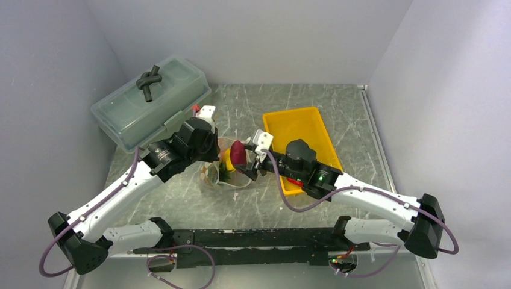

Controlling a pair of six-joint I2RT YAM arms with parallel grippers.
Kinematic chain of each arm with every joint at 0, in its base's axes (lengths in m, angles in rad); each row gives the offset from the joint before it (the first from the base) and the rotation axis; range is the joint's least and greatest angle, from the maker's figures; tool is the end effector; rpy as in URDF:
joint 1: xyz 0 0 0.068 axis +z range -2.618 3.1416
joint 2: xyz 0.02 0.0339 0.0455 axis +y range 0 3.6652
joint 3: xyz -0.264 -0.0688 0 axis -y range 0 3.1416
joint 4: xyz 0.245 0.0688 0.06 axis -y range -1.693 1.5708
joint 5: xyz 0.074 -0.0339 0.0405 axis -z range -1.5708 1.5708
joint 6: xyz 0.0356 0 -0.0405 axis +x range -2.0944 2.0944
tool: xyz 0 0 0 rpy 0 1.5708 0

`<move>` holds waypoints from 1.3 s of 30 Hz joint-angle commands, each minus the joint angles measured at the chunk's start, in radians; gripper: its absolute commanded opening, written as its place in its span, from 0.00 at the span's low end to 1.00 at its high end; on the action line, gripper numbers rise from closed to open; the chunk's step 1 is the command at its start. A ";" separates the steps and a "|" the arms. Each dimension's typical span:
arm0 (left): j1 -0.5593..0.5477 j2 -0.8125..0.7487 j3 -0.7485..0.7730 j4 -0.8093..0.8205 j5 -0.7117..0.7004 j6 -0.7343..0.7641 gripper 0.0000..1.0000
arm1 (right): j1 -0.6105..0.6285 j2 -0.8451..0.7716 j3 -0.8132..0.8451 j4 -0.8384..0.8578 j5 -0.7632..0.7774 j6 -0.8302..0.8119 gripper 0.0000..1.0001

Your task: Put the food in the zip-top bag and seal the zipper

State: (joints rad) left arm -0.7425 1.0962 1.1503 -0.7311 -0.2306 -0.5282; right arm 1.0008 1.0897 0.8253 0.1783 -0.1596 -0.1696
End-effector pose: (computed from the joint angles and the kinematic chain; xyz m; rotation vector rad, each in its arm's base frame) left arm 0.1716 -0.1464 0.3534 0.1169 2.2592 -0.4318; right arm 0.1349 0.2209 0.3320 -1.0478 1.3545 0.7575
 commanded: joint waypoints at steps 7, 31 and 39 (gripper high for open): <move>0.005 -0.025 0.006 0.019 0.017 0.004 0.00 | 0.050 0.063 0.104 -0.090 0.090 -0.123 0.00; 0.005 -0.039 0.007 0.013 0.028 0.017 0.00 | 0.059 0.234 0.253 -0.207 0.230 -0.111 0.27; 0.005 -0.042 0.001 0.015 0.033 0.017 0.00 | 0.059 0.243 0.250 -0.190 0.261 -0.099 0.44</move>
State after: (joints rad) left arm -0.7425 1.0813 1.1492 -0.7399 -0.2066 -0.5167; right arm 1.0554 1.3357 1.0332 -0.0380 0.0628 -0.2844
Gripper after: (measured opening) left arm 0.012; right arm 0.655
